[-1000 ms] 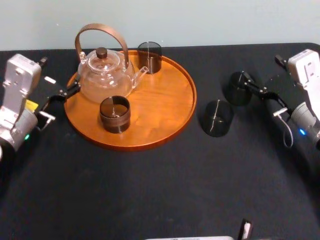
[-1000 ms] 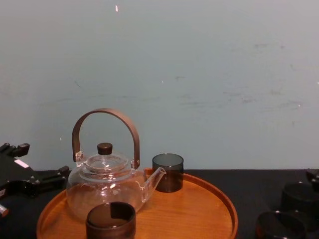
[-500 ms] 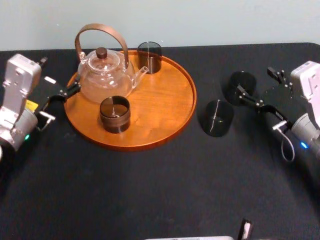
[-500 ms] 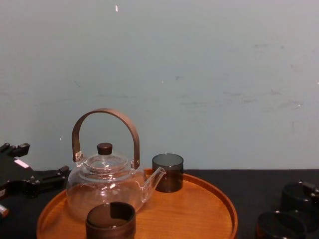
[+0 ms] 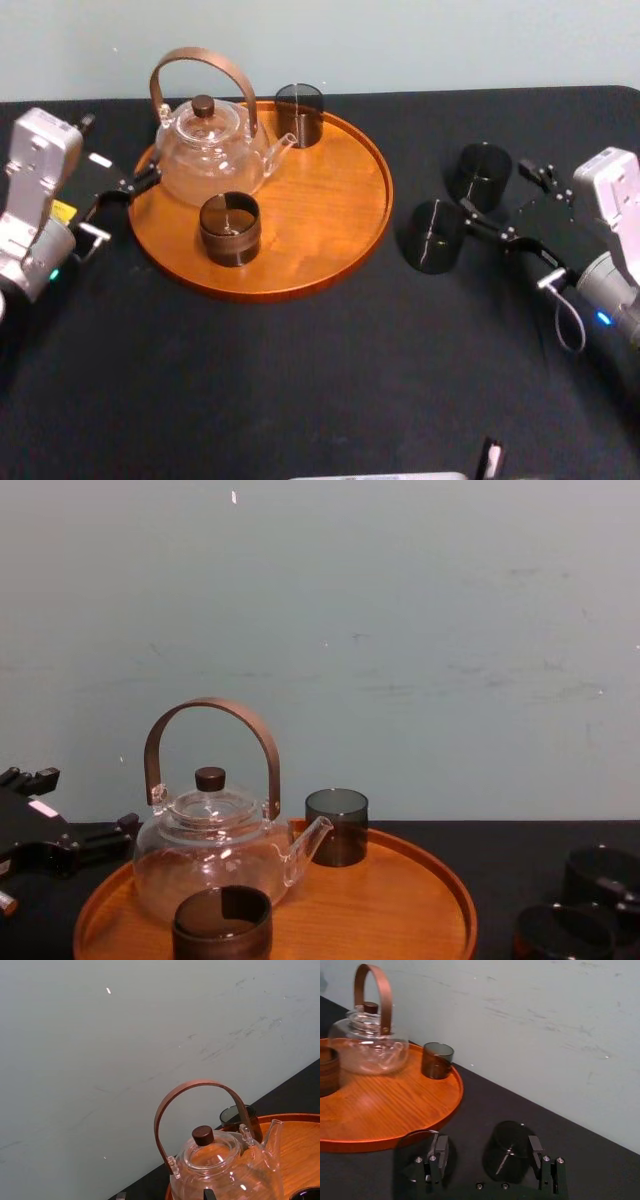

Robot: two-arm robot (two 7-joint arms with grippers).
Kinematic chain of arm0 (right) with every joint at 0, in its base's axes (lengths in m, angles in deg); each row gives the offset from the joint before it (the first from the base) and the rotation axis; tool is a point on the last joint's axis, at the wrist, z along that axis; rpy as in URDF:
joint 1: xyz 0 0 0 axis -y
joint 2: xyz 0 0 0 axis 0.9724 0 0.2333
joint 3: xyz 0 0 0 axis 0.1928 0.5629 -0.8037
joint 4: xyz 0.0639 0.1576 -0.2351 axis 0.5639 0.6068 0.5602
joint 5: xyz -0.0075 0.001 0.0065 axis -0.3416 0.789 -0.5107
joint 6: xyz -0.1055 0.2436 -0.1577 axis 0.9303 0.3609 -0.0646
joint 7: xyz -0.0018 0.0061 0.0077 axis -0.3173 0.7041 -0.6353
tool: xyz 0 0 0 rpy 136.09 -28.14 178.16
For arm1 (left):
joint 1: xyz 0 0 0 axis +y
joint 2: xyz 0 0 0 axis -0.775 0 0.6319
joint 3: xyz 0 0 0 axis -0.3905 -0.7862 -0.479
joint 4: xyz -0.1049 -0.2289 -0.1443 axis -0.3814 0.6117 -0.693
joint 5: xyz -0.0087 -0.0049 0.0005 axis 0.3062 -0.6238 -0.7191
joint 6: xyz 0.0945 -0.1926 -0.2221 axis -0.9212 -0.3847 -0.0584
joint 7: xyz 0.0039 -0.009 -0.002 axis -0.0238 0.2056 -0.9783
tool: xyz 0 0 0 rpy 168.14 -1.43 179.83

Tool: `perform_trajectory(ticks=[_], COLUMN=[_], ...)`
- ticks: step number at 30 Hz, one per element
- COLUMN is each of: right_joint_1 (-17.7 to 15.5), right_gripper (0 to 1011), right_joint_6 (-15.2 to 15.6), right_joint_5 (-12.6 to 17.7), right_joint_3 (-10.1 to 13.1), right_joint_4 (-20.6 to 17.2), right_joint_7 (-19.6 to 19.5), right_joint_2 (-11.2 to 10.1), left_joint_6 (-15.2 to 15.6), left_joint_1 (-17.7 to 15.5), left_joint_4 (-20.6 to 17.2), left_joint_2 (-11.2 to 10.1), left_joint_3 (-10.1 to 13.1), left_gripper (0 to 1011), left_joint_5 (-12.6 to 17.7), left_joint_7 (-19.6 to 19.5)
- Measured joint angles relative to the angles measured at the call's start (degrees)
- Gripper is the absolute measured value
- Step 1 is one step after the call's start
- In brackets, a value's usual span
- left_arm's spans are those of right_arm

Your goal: Pick up the glass from the table and place it on the tray.

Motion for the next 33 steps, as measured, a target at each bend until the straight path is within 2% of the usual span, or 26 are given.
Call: perform_trajectory(ticks=[17,33], right_joint_1=[-4.29,-6.04], right_gripper=[1002,1002], right_joint_6=[0.92,1.8], right_joint_5=[-0.01,0.49], right_joint_3=[0.74,2.43], right_joint_4=[-3.86,-3.69], right_joint_7=[3.53,5.92], right_joint_2=[1.53,3.36], left_joint_6=[0.0,0.0], left_joint_1=[0.0,0.0], left_joint_4=[0.0,0.0], left_joint_2=[0.0,0.0], left_joint_3=[0.0,0.0], left_gripper=[1001,1001], left_joint_5=[0.0,0.0], left_joint_7=[0.0,0.0])
